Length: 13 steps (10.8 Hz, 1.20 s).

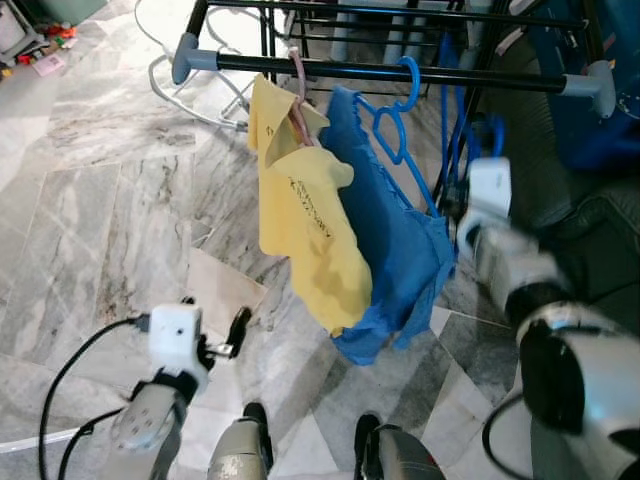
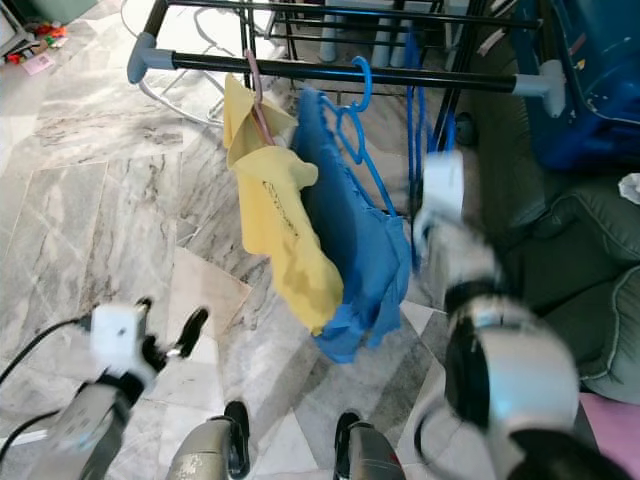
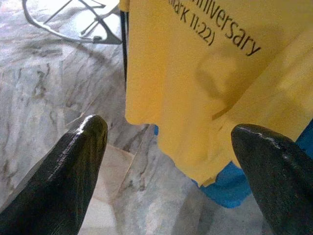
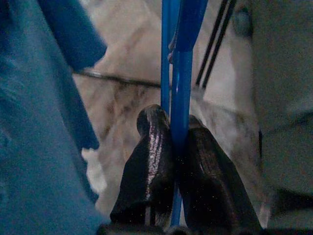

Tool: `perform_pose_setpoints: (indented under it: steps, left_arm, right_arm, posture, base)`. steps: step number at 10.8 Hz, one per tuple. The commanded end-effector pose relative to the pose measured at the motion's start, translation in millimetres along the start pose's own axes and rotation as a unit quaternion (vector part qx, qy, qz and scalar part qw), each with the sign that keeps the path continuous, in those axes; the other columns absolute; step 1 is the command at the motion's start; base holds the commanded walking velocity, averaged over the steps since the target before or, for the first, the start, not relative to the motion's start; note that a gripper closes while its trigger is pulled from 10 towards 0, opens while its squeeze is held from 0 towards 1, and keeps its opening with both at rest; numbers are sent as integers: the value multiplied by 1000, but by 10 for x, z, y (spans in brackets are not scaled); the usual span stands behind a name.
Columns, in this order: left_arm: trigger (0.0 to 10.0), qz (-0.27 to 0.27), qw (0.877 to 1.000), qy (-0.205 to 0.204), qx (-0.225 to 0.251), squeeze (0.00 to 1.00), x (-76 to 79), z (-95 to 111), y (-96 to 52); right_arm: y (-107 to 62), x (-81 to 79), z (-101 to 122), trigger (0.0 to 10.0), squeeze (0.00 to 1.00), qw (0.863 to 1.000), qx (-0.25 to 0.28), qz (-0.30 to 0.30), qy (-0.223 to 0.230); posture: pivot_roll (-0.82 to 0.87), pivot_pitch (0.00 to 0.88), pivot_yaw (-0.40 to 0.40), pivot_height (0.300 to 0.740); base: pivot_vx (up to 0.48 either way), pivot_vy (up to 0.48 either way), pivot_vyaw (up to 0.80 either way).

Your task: Hang hanger

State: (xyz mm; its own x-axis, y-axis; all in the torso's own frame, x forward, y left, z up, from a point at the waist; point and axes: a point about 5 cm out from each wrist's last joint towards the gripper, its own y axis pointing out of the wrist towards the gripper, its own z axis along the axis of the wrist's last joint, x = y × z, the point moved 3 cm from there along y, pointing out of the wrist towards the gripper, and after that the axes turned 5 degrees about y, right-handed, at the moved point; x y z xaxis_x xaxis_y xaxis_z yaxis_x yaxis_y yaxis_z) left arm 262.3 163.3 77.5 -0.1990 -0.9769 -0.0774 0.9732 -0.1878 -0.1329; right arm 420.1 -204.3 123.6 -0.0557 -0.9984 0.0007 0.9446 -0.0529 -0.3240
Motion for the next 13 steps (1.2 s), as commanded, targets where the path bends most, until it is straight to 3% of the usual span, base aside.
perform_pose_setpoints:
  steps: [1,4,6,8,10,13]
  left_arm:
    - [10000,-14,1000,-3,-11,0,41,-67,15]
    - [10000,-45,998,-4,45,0,146,213,295]
    - [10000,-36,996,4,79,0,151,393,363]
    - [10000,-39,997,15,66,0,73,246,358]
    - [10000,-38,996,10,78,0,-23,289,426]
    - [10000,-49,995,0,92,0,54,302,508]
  right_arm:
    - [-15,37,-45,10000,0,1000,12,-6,0]
    - [-139,225,-240,10000,0,998,57,-40,5]
    - [-294,240,-297,10000,0,994,102,-37,-14]
    - [-471,200,-484,10000,0,994,106,-22,-5]
    - [-531,194,-468,10000,0,994,108,-19,-10]
    - [-549,206,-502,10000,0,996,82,-14,-14]
  posture:
    - [-12,193,28,740]
    - [-138,144,51,740]
    - [-189,118,59,740]
    - [-208,92,63,740]
    - [-230,67,58,740]
    - [-235,40,56,740]
  base:
    - [0,0,0]
    - [0,0,0]
    - [0,0,0]
    - [0,0,0]
    - [0,0,0]
    - [117,0,0]
